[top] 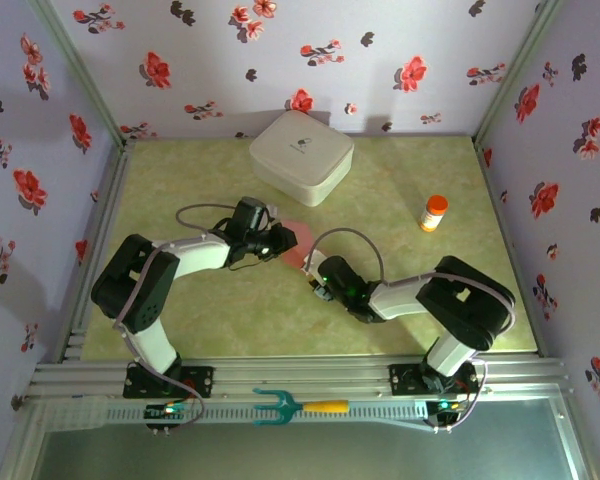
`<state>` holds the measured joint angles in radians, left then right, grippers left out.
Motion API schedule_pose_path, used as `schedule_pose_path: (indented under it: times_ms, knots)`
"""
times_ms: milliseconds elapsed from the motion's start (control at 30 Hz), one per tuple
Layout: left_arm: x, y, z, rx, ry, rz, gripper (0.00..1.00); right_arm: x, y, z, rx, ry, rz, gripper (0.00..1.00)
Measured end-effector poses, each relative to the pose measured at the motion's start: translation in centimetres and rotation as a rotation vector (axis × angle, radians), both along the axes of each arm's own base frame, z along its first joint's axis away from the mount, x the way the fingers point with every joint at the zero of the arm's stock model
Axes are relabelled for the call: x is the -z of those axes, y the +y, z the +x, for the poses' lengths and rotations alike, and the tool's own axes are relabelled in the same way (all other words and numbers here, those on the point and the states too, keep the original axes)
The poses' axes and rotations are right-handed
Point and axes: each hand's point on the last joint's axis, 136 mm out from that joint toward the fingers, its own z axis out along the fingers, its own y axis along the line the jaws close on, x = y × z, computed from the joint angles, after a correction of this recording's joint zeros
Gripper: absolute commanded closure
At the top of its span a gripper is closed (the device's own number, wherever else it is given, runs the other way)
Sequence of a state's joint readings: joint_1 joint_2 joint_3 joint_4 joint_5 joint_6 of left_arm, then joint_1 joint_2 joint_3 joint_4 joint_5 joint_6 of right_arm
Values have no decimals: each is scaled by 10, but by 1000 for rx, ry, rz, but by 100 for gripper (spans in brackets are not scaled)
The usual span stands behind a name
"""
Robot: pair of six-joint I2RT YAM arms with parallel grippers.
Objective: Fold a paper plane with a square sheet of paper (pick it up from the middle)
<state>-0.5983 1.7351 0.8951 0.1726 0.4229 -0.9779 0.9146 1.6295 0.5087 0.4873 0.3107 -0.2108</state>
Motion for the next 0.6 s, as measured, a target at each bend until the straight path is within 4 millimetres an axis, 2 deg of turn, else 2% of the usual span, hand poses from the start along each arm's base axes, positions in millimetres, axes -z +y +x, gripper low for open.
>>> schedule_pose_path:
  times_ms: [267, 600]
  knots:
    - [0, 0, 0, 0, 0, 0, 83, -9, 6, 6, 5, -28, 33, 62]
    - [0, 0, 0, 0, 0, 0, 85, -5, 10, 8, 10, -23, 41, 66]
